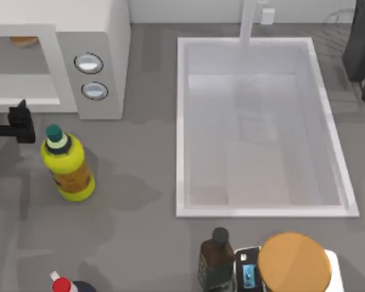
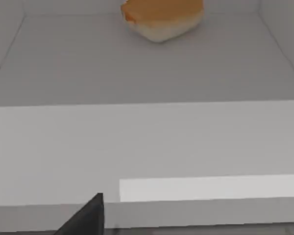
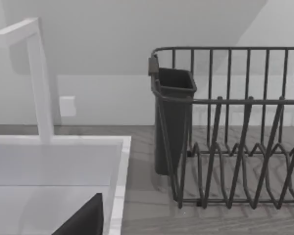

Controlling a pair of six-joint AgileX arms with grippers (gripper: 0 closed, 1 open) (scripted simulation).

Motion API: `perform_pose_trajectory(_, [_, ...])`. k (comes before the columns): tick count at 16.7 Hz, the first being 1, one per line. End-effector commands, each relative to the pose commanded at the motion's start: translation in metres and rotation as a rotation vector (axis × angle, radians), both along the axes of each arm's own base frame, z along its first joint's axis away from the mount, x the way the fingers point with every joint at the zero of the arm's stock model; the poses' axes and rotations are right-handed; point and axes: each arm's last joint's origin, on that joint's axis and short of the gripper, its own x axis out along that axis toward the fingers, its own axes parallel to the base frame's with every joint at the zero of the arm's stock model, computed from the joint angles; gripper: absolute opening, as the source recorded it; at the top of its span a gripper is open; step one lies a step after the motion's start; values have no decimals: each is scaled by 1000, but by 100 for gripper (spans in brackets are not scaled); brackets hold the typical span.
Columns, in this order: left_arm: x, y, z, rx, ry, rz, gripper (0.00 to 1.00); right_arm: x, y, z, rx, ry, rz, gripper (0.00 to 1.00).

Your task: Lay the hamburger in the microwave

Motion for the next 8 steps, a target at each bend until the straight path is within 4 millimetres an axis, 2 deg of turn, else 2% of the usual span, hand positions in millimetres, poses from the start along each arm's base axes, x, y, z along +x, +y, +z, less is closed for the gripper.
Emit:
perform_pose_trajectory(2, [-24,10,-10,0,35,24,100,0,0,0,0,0,0,100])
perform_pose_trajectory(4, [-38,17,-15,0,55,42,100,0,0,0,0,0,0,100])
perform_pose_trajectory(8, [-41,18,-16,0,59,47,100,0,0,0,0,0,0,100])
